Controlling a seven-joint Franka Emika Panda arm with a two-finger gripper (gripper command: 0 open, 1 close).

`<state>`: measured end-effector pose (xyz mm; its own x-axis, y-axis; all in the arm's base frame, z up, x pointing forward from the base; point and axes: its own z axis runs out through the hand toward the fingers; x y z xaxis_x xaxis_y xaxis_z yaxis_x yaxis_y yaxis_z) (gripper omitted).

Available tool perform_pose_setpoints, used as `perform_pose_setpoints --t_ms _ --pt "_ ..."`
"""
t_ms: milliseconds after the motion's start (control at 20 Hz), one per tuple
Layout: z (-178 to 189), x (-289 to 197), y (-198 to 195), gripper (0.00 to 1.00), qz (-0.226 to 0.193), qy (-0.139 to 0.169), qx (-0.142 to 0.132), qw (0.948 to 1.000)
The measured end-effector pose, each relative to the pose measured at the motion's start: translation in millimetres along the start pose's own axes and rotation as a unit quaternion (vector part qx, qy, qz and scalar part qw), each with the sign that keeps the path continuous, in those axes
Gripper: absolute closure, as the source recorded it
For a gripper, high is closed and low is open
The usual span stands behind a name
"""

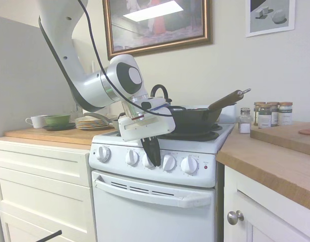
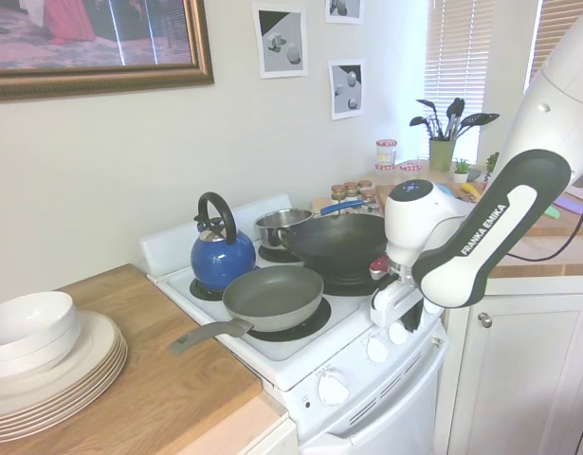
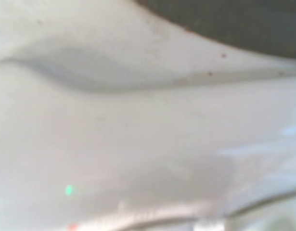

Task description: Turn on the stove on the top right

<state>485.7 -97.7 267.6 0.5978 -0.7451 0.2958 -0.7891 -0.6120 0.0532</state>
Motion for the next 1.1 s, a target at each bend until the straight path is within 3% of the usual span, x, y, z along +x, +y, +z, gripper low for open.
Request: perform_pose_setpoints --t_ms 300,350,700,1100 --pt "-26.2 -27.2 15.5 1.0 -0.01 -0.035 0.045 0.9983" --pt "-31.5 -31.0 18.8 0.0 -0.008 -0.04 0.052 0.9978" --pt "-58.9 -55.5 34.2 0.0 -0.013 -0.05 0.085 0.995" --pt "-65.3 -60.0 42.5 0.0 -0.006 -0.059 0.102 0.993"
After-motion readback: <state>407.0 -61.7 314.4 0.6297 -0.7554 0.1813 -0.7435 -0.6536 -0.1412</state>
